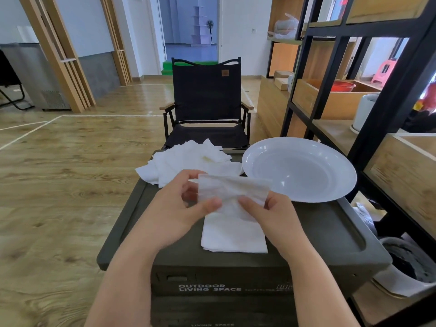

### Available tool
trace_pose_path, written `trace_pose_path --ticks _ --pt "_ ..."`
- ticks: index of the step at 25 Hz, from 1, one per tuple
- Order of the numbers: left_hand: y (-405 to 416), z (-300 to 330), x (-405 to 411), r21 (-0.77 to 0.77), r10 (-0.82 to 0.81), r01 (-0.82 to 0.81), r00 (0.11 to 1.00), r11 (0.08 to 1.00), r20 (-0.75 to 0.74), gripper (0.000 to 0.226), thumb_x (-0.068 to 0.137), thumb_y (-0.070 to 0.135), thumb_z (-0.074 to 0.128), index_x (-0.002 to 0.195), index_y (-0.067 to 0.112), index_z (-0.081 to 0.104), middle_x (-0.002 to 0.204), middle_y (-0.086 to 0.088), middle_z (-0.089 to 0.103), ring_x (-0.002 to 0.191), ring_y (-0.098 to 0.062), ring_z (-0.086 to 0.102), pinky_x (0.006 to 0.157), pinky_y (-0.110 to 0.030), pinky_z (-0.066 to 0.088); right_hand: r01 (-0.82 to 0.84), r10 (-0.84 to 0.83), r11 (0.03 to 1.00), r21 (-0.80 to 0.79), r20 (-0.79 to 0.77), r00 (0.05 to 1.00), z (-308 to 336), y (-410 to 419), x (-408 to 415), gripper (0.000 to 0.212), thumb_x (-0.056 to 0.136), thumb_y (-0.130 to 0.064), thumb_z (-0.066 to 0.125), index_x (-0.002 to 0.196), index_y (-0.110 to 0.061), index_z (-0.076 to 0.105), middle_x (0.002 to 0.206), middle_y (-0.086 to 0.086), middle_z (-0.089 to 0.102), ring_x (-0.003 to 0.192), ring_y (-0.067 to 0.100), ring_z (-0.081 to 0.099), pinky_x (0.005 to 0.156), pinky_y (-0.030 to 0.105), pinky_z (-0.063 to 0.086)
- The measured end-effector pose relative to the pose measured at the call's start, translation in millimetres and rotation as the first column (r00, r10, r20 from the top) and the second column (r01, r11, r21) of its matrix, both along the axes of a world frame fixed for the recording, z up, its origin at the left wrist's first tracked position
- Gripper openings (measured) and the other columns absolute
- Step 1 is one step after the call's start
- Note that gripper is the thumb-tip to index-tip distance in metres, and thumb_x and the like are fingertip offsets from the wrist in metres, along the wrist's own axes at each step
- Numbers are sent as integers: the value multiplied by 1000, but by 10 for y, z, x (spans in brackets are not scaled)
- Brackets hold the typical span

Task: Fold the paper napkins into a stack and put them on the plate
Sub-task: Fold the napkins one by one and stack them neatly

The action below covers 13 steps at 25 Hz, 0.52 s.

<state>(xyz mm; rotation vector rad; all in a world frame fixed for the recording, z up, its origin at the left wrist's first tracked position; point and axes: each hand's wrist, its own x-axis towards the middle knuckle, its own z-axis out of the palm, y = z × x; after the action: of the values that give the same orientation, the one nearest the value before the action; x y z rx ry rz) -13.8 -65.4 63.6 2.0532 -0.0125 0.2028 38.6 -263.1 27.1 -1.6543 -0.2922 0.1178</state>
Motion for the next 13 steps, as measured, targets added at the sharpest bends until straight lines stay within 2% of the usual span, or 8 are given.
trace_pose_path --ticks 3,6,10,13 --pt "-50 -183 107 -66 169 -171 985 983 -24 8 81 38 70 86 32 72 83 18 74 80 -1 68 72 -18 45 -50 46 998 -26 -133 990 13 -66 7 6 85 -27 68 86 -27 74 86 -13 76 76 2 71 53 8 50" --pt "-72 -313 156 -123 212 -228 969 966 -127 10 85 34 68 84 28 75 79 19 75 73 3 69 69 -17 44 23 -34 997 -68 -157 987 2 -72 21 9 87 -31 65 83 -28 73 83 -14 76 73 2 70 52 12 52" --pt "-72 -370 172 -22 239 -249 949 968 -207 16 87 36 66 78 29 76 64 13 72 63 -4 66 62 -20 43 188 -225 914 -360 -64 972 -64 -92 42 23 83 -38 66 73 -18 70 72 -8 72 68 9 67 64 23 54" --pt "-115 -385 179 111 279 -258 924 960 -262 16 84 38 67 74 28 74 55 12 68 52 0 63 53 -17 38 226 -282 786 -575 -8 960 -110 -102 45 41 82 -40 67 54 -14 52 52 -2 50 48 10 47 48 21 38"
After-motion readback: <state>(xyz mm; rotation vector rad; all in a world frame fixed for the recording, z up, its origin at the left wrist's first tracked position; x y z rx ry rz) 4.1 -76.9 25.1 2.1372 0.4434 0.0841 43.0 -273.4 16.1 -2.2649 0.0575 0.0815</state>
